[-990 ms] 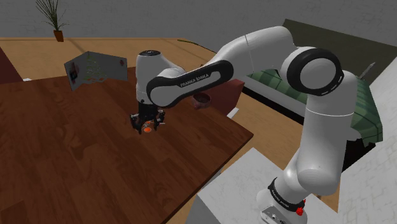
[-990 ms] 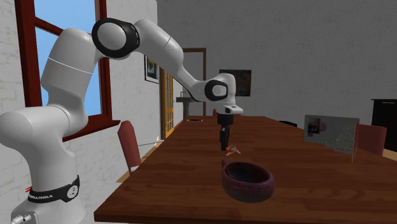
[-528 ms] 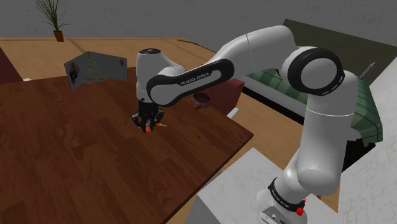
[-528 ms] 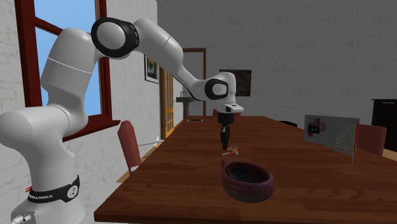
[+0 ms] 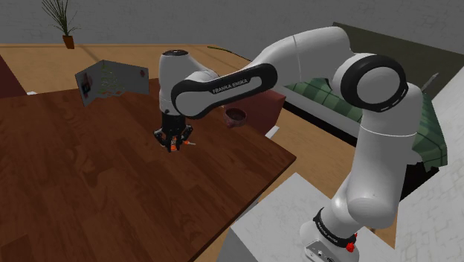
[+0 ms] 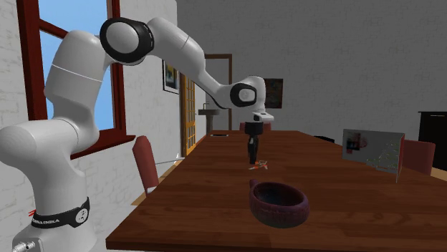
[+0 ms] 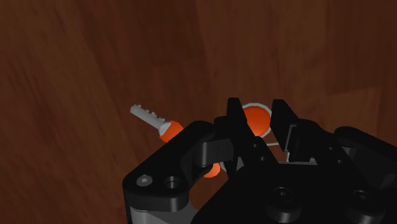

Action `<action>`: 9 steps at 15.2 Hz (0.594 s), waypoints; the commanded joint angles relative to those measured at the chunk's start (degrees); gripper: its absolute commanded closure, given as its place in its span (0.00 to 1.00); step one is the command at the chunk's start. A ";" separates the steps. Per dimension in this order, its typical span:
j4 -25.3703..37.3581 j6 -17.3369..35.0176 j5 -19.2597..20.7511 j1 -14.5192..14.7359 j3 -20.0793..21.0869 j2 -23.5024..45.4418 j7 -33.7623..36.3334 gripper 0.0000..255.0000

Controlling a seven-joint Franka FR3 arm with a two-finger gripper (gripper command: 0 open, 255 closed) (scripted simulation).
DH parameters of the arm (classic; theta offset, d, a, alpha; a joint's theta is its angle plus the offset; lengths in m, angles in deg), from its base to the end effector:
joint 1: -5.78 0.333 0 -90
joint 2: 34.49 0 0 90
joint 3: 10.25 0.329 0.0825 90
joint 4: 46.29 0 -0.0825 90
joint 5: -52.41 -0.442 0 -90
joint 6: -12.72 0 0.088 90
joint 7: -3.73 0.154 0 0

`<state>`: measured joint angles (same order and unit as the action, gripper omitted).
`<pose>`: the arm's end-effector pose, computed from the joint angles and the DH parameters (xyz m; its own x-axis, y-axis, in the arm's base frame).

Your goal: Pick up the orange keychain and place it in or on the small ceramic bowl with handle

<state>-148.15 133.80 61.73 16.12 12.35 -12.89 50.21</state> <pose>0.5975 0.3561 0.2939 0.9846 -0.1748 -0.0086 -0.1748 -0.9846 0.0039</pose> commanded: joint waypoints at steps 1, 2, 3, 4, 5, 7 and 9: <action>0.70 -1.30 -0.34 -0.08 0.15 -0.62 -0.20 1.00; 1.05 -1.95 -0.50 -0.12 0.23 -0.94 -0.31 1.00; 1.42 -2.60 -0.66 -0.16 0.29 -1.25 -0.41 1.00; 1.81 -3.26 -0.82 -0.19 0.36 -1.54 -0.51 1.00; 2.20 -3.92 -0.97 -0.22 0.42 -1.83 -0.60 1.00; 3.04 -5.25 -1.25 -0.28 0.53 -2.37 -0.78 1.00; 3.93 -6.60 -1.51 -0.32 0.64 -2.87 -0.95 1.00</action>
<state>-144.73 128.05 60.40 15.83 12.91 -15.42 49.37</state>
